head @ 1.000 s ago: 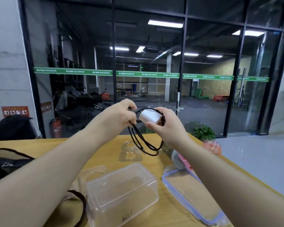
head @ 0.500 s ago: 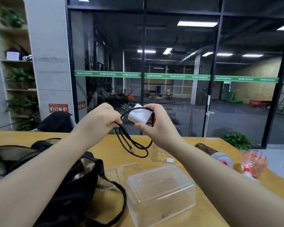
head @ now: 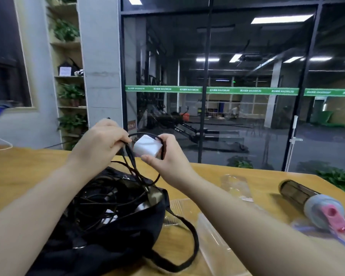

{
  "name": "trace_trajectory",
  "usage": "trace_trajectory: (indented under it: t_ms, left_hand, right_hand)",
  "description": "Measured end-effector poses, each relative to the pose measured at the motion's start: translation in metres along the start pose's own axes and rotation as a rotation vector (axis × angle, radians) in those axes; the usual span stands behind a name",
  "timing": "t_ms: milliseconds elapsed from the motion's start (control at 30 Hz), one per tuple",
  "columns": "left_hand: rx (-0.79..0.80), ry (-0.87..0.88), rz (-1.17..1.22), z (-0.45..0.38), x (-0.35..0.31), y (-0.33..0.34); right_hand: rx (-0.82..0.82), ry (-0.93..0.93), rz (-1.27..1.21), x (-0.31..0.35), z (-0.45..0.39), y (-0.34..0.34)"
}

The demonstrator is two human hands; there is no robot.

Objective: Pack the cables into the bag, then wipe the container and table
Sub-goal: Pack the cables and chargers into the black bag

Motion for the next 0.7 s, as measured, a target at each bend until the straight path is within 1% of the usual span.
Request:
trace_trajectory:
  t_ms: [67, 167, 300, 400, 467, 633, 700]
  left_hand:
    - [-0.01, -0.035, -0.026, 0.008, 0.014, -0.007]
    - [0.016, -0.055, -0.042, 0.023, 0.034, -0.01]
    - [0.101, -0.196, -0.03, 0.052, 0.055, 0.003]
    - [0.195, -0.325, -0.034, 0.07, 0.056, 0.016]
    - [0.286, -0.396, -0.047, 0.083, 0.059, 0.026]
    - [0.406, -0.435, -0.112, 0.113, 0.06, 0.045]
    - [0.483, -0.51, 0.008, 0.123, 0.061, 0.054]
  right_hand:
    - [0.037, 0.02, -0.027, 0.0, -0.003, 0.019]
    - [0.076, 0.066, -0.085, -0.003, -0.005, 0.044]
    - [0.145, 0.164, -0.087, -0.024, 0.0, 0.075]
    - [0.192, 0.226, 0.017, -0.045, 0.007, 0.09]
    - [0.214, 0.258, 0.091, -0.057, 0.01, 0.095]
    - [0.232, 0.245, 0.228, -0.07, 0.014, 0.102]
    - [0.242, 0.212, 0.297, -0.072, 0.013, 0.103]
Point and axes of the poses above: each hand's wrist, its own z-axis away from the middle knuckle, its own y-axis out of the palm, x = y × z, the point moved 5 cm from there along -z, towards the middle knuckle, and after that the axes turned 1 degree about -y, right-handed, at the moved point
